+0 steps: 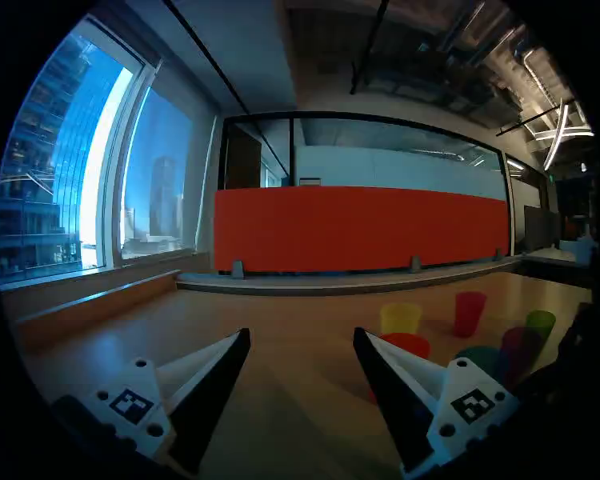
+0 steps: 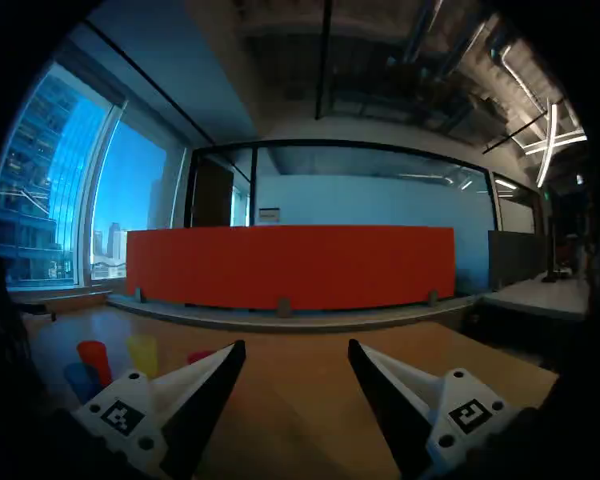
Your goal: Pour water
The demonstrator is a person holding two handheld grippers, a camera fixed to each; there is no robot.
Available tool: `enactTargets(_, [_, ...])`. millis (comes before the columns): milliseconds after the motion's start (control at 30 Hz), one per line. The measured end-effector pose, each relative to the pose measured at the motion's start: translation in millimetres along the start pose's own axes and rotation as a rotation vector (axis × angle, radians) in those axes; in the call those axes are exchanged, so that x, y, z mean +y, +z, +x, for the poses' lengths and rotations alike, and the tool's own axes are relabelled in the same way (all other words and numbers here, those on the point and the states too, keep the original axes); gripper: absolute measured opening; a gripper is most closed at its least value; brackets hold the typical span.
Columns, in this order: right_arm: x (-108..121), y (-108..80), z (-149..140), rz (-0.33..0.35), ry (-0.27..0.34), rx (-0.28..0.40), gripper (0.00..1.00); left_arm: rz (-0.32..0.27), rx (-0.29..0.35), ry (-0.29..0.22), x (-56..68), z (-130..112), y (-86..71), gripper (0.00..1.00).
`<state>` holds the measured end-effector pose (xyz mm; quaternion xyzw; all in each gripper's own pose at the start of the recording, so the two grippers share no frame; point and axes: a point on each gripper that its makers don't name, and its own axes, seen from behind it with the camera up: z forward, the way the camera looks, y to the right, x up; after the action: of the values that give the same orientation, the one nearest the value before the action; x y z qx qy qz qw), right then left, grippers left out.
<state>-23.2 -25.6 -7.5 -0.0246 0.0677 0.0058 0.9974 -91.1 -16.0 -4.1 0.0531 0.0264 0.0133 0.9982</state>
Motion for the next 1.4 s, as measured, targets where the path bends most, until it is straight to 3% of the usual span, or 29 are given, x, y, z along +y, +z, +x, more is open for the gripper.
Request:
enactTargets(600, [29.5,1.9,-32.9,-0.047,0.015,-0.028,0.99,0.0,0.0,0.0,0.6,0.2,-0.9,0.96])
enactTargets(1400, [29.9,2.1,-54.9,-0.053,-0.005,-0.071,0.99,0.0,0.0,0.0,1.2,-0.1,-0.3,0.96])
